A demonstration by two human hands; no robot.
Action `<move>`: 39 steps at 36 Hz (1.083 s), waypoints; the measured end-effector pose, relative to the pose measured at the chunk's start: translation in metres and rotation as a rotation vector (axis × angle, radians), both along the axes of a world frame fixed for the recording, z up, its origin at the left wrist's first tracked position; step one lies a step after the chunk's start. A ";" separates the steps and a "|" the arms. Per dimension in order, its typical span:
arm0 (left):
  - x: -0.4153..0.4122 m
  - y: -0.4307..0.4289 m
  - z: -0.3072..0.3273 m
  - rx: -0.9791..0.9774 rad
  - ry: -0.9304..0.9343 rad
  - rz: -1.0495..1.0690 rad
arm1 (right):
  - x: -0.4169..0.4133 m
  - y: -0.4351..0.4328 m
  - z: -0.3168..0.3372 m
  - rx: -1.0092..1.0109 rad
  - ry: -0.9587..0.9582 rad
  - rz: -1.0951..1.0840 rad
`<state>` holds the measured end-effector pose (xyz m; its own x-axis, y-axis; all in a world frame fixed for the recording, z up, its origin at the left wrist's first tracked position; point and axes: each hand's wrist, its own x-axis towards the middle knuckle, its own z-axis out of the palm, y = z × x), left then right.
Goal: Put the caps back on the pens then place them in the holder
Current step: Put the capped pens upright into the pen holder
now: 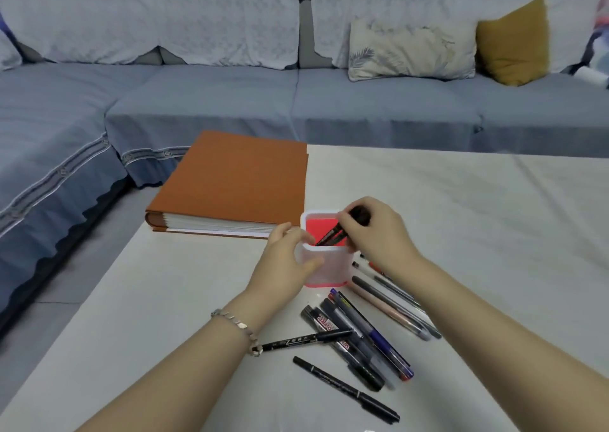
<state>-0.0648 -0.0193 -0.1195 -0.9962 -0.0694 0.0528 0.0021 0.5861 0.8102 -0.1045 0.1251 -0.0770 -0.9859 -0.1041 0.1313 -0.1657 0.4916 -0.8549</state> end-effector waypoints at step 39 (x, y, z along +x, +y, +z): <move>0.058 -0.030 -0.014 0.156 0.008 0.087 | 0.048 0.062 0.023 0.237 -0.189 0.299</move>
<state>-0.0068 -0.0492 -0.1340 -0.9857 -0.1630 0.0429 -0.0359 0.4517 0.8915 -0.0563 0.1871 -0.0537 -0.9119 -0.3951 -0.1113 -0.1821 0.6325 -0.7528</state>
